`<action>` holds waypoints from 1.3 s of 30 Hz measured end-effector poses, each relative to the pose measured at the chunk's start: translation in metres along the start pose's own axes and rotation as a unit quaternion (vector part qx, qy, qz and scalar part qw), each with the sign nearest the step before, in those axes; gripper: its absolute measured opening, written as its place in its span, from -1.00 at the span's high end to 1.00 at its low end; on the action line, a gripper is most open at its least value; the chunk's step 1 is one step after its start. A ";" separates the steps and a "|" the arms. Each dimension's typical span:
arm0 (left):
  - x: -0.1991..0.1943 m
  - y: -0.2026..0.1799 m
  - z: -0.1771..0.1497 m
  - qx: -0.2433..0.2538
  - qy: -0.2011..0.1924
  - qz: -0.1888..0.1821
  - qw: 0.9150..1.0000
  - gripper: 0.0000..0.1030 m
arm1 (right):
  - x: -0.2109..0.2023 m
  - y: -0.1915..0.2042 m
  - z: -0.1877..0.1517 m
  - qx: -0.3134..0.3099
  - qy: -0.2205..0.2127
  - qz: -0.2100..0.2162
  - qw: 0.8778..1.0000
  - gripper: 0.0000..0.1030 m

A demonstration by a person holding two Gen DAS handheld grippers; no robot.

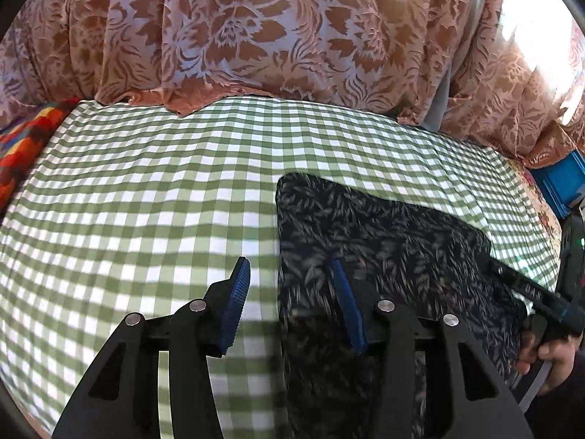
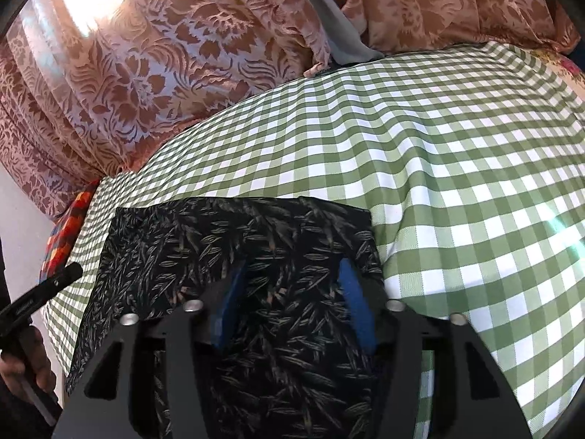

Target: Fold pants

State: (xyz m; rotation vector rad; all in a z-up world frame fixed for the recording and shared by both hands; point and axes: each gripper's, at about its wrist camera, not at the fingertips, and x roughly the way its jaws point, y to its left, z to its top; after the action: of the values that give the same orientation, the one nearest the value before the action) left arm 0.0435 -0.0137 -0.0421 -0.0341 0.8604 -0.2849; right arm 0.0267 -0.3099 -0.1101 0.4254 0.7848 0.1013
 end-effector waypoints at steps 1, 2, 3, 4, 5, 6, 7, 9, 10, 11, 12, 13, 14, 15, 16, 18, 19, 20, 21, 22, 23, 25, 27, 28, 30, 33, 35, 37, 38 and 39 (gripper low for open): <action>-0.002 -0.001 -0.002 0.001 0.000 -0.001 1.000 -0.15 | -0.001 0.003 0.000 -0.006 0.002 -0.009 1.000 -0.37; -0.003 -0.002 -0.005 0.001 0.000 -0.005 1.000 -0.18 | -0.001 0.004 -0.001 -0.009 0.004 -0.014 1.000 -0.45; -0.005 -0.002 -0.008 0.002 0.000 -0.007 1.000 -0.17 | -0.002 0.005 -0.001 -0.010 0.007 -0.020 1.000 -0.50; -0.006 -0.002 -0.011 0.002 0.001 -0.006 1.000 -0.18 | -0.003 0.005 -0.002 -0.008 0.008 -0.021 1.000 -0.51; -0.006 -0.002 -0.013 0.001 0.002 -0.006 1.000 -0.18 | -0.004 0.002 -0.004 -0.002 0.014 -0.018 1.000 -0.51; -0.006 -0.002 -0.015 0.001 0.004 -0.006 1.000 -0.18 | -0.004 0.001 -0.005 0.000 0.015 -0.017 1.000 -0.51; -0.005 -0.001 -0.018 -0.001 0.007 -0.006 1.000 -0.23 | -0.006 0.000 -0.006 0.001 0.015 -0.017 1.000 -0.52; -0.005 -0.001 -0.021 -0.003 0.011 -0.007 1.000 -0.25 | -0.008 -0.002 -0.010 -0.001 0.018 -0.021 1.000 -0.54; -0.004 -0.001 -0.022 -0.003 0.012 -0.007 1.000 -0.25 | -0.009 -0.004 -0.011 -0.001 0.020 -0.020 1.000 -0.54; -0.004 0.000 -0.023 -0.003 0.013 -0.005 1.000 -0.25 | -0.010 -0.005 -0.013 0.000 0.022 -0.019 1.000 -0.54; -0.003 0.000 -0.024 -0.003 0.014 -0.005 1.000 -0.25 | -0.011 -0.007 -0.015 0.002 0.026 -0.016 1.000 -0.54; -0.002 0.000 -0.025 -0.003 0.015 -0.005 1.000 -0.25 | -0.011 -0.010 -0.016 0.005 0.030 -0.011 0.999 -0.54; -0.002 0.000 -0.026 -0.004 0.015 -0.005 1.000 -0.25 | -0.011 -0.014 -0.017 0.012 0.035 -0.003 0.999 -0.54; -0.002 0.001 -0.026 -0.004 0.016 -0.006 1.000 -0.25 | -0.011 -0.017 -0.018 0.016 0.038 0.004 0.999 -0.54; -0.001 0.001 -0.026 -0.005 0.017 -0.007 1.000 -0.32 | -0.011 -0.018 -0.019 0.019 0.040 0.008 0.999 -0.54; 0.000 0.002 -0.027 -0.007 0.016 -0.010 1.000 -0.36 | -0.011 -0.020 -0.019 0.020 0.045 0.019 0.999 -0.54; 0.001 0.003 -0.027 -0.007 0.017 -0.014 1.000 -0.36 | -0.011 -0.021 -0.019 0.020 0.047 0.023 0.998 -0.54; 0.002 0.003 -0.028 -0.008 0.017 -0.017 1.000 -0.36 | -0.011 -0.022 -0.019 0.018 0.050 0.029 0.998 -0.51; 0.004 0.005 -0.028 -0.009 0.019 -0.024 0.999 -0.36 | -0.010 -0.022 -0.018 0.015 0.052 0.033 0.998 -0.48; 0.006 0.007 -0.028 -0.011 0.021 -0.034 0.999 -0.36 | -0.010 -0.021 -0.018 0.012 0.053 0.037 0.998 -0.47; 0.008 0.009 -0.028 -0.015 0.022 -0.045 0.999 -0.36 | -0.010 -0.022 -0.017 0.009 0.055 0.040 0.998 -0.46; 0.017 0.021 -0.026 -0.047 0.042 -0.094 0.994 -0.36 | -0.009 -0.026 -0.015 0.012 0.062 0.057 0.996 -0.46; 0.030 0.036 -0.026 -0.092 0.070 -0.149 0.982 -0.36 | -0.010 -0.030 -0.014 0.017 0.068 0.078 0.995 -0.44; 0.035 0.042 -0.025 -0.111 0.079 -0.169 0.976 -0.36 | -0.009 -0.033 -0.013 0.020 0.073 0.093 0.993 -0.43; 0.045 0.053 -0.024 -0.142 0.090 -0.210 0.963 -0.36 | -0.008 -0.040 -0.012 0.027 0.080 0.112 0.990 -0.35; 0.055 0.053 -0.020 -0.152 0.099 -0.255 0.950 -0.33 | -0.004 -0.046 -0.010 0.031 0.089 0.134 0.987 -0.28; 0.061 0.045 -0.019 -0.145 0.106 -0.258 0.949 -0.02 | 0.000 -0.049 -0.010 0.033 0.093 0.146 0.984 -0.22; 0.063 0.034 -0.019 -0.127 0.101 -0.248 0.955 0.29 | 0.002 -0.047 -0.008 0.025 0.095 0.145 0.985 -0.05; 0.060 0.031 -0.020 -0.122 0.095 -0.247 0.956 0.33 | 0.000 -0.043 -0.009 0.016 0.097 0.144 0.985 0.08; 0.055 0.029 -0.019 -0.117 0.086 -0.246 0.958 0.44 | -0.002 -0.042 -0.009 0.011 0.097 0.144 0.985 0.19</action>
State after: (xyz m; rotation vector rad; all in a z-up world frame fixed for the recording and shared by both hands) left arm 0.0695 0.0020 -0.0997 -0.4541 1.0498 -0.6586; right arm 0.0161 -0.3452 -0.1316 0.5543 0.9133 0.4103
